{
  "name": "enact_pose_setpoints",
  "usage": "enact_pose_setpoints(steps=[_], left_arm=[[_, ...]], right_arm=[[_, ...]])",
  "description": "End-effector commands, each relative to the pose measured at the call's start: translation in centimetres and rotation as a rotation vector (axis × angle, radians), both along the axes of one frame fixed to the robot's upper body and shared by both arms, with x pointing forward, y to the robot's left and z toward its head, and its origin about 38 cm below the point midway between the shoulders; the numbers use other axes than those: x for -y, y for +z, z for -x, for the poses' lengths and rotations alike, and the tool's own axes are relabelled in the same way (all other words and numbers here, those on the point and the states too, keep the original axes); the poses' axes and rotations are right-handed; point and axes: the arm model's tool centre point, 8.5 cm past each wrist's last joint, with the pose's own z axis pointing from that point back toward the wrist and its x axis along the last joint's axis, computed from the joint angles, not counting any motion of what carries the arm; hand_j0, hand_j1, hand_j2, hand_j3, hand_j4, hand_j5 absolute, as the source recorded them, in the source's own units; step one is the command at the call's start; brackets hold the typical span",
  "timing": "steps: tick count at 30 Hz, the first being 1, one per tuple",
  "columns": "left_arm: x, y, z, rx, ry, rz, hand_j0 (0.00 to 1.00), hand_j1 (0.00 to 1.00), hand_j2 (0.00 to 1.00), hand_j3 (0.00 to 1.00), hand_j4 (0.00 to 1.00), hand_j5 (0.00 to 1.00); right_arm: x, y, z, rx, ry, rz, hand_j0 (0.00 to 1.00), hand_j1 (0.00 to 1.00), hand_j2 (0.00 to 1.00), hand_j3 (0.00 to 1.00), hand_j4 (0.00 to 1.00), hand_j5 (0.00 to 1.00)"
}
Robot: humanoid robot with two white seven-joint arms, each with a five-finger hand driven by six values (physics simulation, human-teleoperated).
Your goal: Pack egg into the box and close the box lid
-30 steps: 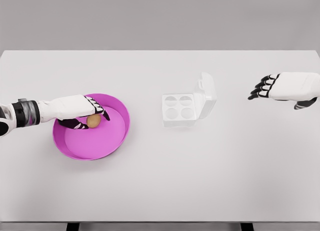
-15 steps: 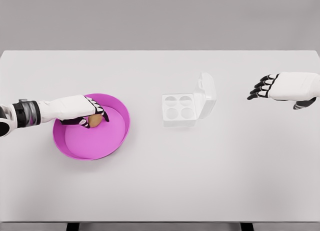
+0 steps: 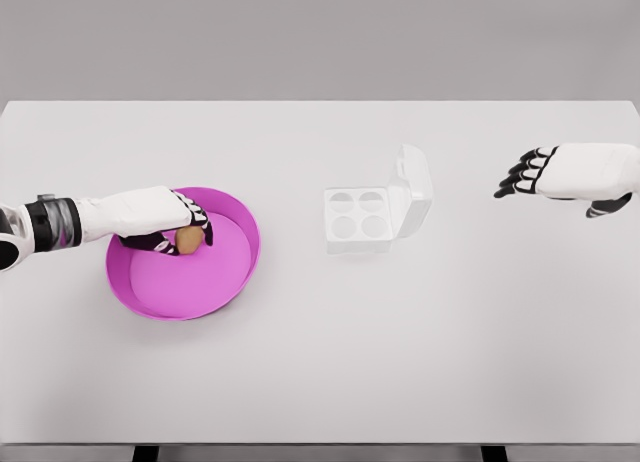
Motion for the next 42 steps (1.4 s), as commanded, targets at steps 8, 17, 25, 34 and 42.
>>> enact_pose_setpoints(steps=[8, 17, 25, 34, 42], left_arm=[[0.1, 0.5, -0.1, 0.010, -0.002, 0.011, 0.49, 0.49, 0.49, 0.49, 0.49, 0.49], [0.6, 1.5, -0.3, 0.031, -0.017, 0.024, 0.47, 0.47, 0.47, 0.47, 0.47, 0.47], [1.3, 2.6, -0.1, 0.050, -0.038, 0.057, 0.46, 0.46, 0.46, 0.46, 0.46, 0.46], [2.5, 4.5, 0.0, 0.078, -0.074, 0.112, 0.46, 0.46, 0.46, 0.46, 0.46, 0.46], [3.5, 5.1, -0.1, 0.089, -0.096, 0.144, 0.45, 0.45, 0.45, 0.45, 0.45, 0.45]], right_arm=[[0.1, 0.1, -0.1, 0.002, -0.004, -0.003, 1.00, 1.00, 1.00, 1.00, 1.00, 1.00], [0.0, 0.2, -0.1, 0.005, -0.004, -0.004, 1.00, 1.00, 1.00, 1.00, 1.00, 1.00], [0.0, 0.3, -0.1, 0.007, -0.002, -0.003, 1.00, 1.00, 1.00, 1.00, 1.00, 1.00], [-0.9, -0.1, -0.6, 0.003, 0.009, -0.015, 1.00, 1.00, 1.00, 1.00, 1.00, 1.00], [-0.7, -0.2, -0.7, 0.000, 0.004, -0.015, 1.00, 1.00, 1.00, 1.00, 1.00, 1.00]])
